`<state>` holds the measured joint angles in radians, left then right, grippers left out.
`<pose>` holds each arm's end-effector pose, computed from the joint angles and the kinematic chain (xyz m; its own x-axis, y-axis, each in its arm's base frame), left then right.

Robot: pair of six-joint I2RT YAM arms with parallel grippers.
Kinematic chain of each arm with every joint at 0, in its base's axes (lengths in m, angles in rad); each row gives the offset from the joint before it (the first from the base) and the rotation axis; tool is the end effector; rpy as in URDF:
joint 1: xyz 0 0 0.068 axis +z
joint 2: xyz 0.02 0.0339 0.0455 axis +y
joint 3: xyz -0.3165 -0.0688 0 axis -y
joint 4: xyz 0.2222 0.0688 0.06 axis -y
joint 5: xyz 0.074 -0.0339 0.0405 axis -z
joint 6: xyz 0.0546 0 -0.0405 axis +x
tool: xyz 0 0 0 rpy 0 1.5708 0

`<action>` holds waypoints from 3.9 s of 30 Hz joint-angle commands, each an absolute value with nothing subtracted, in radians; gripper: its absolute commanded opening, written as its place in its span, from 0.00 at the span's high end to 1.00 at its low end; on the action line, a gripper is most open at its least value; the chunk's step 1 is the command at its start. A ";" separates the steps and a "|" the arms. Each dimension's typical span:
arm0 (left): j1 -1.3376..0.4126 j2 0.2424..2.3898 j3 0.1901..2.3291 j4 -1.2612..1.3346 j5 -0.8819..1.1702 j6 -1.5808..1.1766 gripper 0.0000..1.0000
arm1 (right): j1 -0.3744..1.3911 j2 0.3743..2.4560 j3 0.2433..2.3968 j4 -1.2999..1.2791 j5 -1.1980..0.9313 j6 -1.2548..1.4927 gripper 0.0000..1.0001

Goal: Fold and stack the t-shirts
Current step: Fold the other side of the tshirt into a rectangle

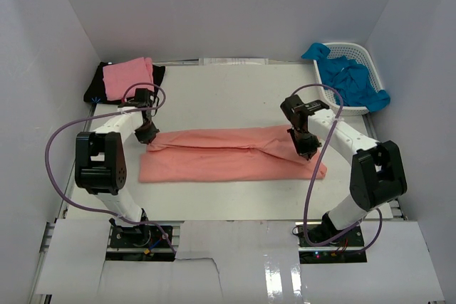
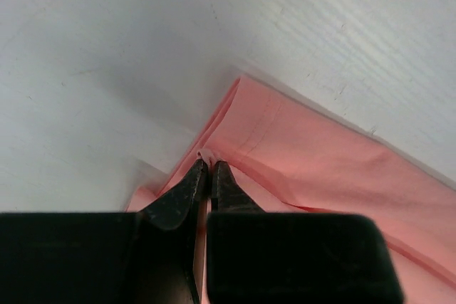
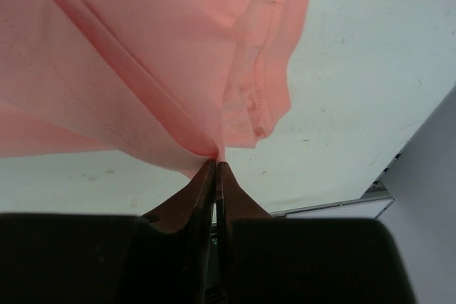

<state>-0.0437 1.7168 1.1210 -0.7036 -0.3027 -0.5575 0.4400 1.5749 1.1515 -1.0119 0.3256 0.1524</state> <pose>0.3178 0.0024 0.2301 -0.7966 -0.4707 -0.3794 -0.5416 0.8345 0.1019 0.2477 0.0973 0.2688 -0.9414 -0.2842 -0.1816 -0.2241 0.9295 -0.2928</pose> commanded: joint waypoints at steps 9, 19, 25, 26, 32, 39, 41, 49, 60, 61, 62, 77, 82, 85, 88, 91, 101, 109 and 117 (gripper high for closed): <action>-0.040 1.677 1.192 -0.718 -0.356 -0.545 1.00 | 0.440 1.506 1.184 -1.066 0.443 0.172 0.82; -0.040 1.531 1.066 -0.632 -0.244 -0.483 0.51 | 0.440 1.493 1.265 -1.088 0.431 0.183 0.30; -0.041 1.428 1.060 -0.638 -0.339 -0.482 0.49 | 0.439 1.495 1.340 -0.980 0.413 0.175 0.35; -0.040 1.407 1.055 -0.638 -0.353 -0.483 0.49 | 0.439 1.502 1.347 -0.971 0.419 0.175 0.35; -0.044 1.234 1.009 -0.632 -0.456 -0.509 0.50 | 0.419 1.569 1.362 -0.830 0.345 0.167 0.40; -0.044 1.395 1.081 -0.495 -0.134 -0.445 0.50 | 0.382 1.701 1.391 -0.730 0.230 0.175 0.87; -0.048 1.505 1.161 -0.505 -0.062 -0.457 0.52 | 0.377 1.736 1.387 -0.710 0.210 0.176 0.92; -0.129 1.755 1.296 -0.525 -0.003 -0.456 0.59 | 0.370 1.790 1.350 -0.641 0.190 0.183 0.92; -0.184 1.818 1.307 -0.538 -0.023 -0.465 0.61 | 0.353 1.850 1.336 -0.595 0.169 0.181 0.92; -0.187 1.815 1.304 -0.538 -0.029 -0.463 0.64 | 0.353 1.851 1.333 -0.592 0.167 0.181 0.92; -0.189 1.813 1.296 -0.540 -0.029 -0.462 0.66 | 0.351 1.855 1.328 -0.586 0.164 0.178 0.92; -0.225 1.681 1.135 -0.494 -0.029 -0.476 0.75 | 0.333 1.881 1.282 -0.545 0.144 0.167 0.92; -0.230 1.706 1.127 -0.476 -0.028 -0.468 0.75 | 0.330 1.887 1.284 -0.540 0.143 0.164 0.92; -0.232 1.770 1.155 -0.488 -0.038 -0.463 0.75 | 0.328 1.890 1.282 -0.535 0.138 0.164 0.92; -0.230 1.848 1.215 -0.515 -0.054 -0.456 0.76 | 0.324 1.908 1.285 -0.529 0.130 0.163 0.92; -0.232 1.905 1.287 -0.548 -0.067 -0.451 0.77 | 0.318 1.943 1.296 -0.519 0.118 0.160 0.92; -0.230 2.081 1.503 -0.601 -0.112 -0.426 0.77 | 0.255 2.086 1.466 -0.517 0.068 0.153 0.92; -0.232 2.201 1.678 -0.624 -0.114 -0.419 0.77 | 0.212 2.249 1.736 -0.577 0.018 0.127 0.92; -0.230 2.142 1.752 -0.637 -0.048 -0.455 0.64 | 0.201 2.249 1.861 -0.575 -0.026 0.126 0.92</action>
<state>-0.2291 2.1994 1.7180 -0.6220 -0.0803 -0.4332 0.2031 2.2547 1.8133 -0.5713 0.0067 0.1417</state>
